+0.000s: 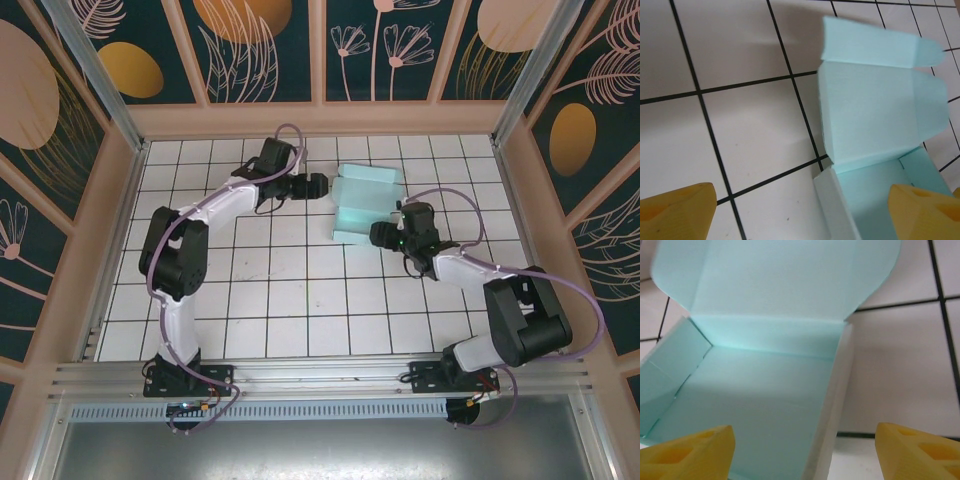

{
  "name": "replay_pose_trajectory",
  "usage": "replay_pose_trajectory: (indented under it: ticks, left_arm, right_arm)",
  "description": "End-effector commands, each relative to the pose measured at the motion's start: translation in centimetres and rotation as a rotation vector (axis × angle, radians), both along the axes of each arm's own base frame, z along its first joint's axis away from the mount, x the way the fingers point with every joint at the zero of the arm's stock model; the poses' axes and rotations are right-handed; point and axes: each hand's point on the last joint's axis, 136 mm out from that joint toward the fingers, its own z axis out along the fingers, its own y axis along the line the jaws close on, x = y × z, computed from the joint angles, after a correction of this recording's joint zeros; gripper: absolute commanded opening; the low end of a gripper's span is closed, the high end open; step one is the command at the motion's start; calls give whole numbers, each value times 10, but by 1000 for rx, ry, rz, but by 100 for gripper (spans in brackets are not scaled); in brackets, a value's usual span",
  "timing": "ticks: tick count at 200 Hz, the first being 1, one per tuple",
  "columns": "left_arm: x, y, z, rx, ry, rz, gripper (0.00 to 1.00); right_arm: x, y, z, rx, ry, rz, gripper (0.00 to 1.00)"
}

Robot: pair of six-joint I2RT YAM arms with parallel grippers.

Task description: Fold the paper box

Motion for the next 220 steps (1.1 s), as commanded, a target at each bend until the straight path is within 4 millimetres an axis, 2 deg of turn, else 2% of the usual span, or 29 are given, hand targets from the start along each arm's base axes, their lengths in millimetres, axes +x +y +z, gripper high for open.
replay_pose_trajectory:
  ticks: [1, 46, 70, 95, 113, 126, 147, 166, 185, 195, 220]
  left_arm:
    - [-8, -18, -12, 8, 56, -36, 87]
    - [-5, -34, -25, 24, 79, -56, 79]
    - [-2, -37, -33, 35, 90, -57, 65]
    - [4, -43, -31, 29, 87, -79, 49]
    - [5, -52, -29, -7, 92, -112, 42]
    - [5, -61, -30, -45, 103, -139, 34]
    - [9, -67, -40, -57, 123, -142, 25]
    - [11, -64, -49, -39, 129, -134, 21]
    - [9, -64, -49, -35, 120, -142, 7]
    - [8, -64, -42, -43, 94, -150, 0]
    - [4, -59, -17, -53, -29, -184, 0]
  right_arm:
    - [-4, 3, -6, 12, 7, -22, 74]
    - [-9, 7, -18, 1, 30, -12, 74]
    - [-10, 6, -19, -5, 32, -7, 74]
    - [-12, 6, -20, -9, 34, -3, 74]
    - [-12, 6, -19, -8, 33, -3, 74]
    - [-12, 6, -19, -8, 31, -2, 74]
    - [-10, 7, -16, -9, 23, 0, 74]
    - [-7, 6, -6, -11, 1, 1, 74]
    - [-4, 6, 6, -4, -29, 10, 74]
    - [-2, 7, 16, 13, -54, 19, 74]
    - [2, 5, 53, 90, -152, 38, 75]
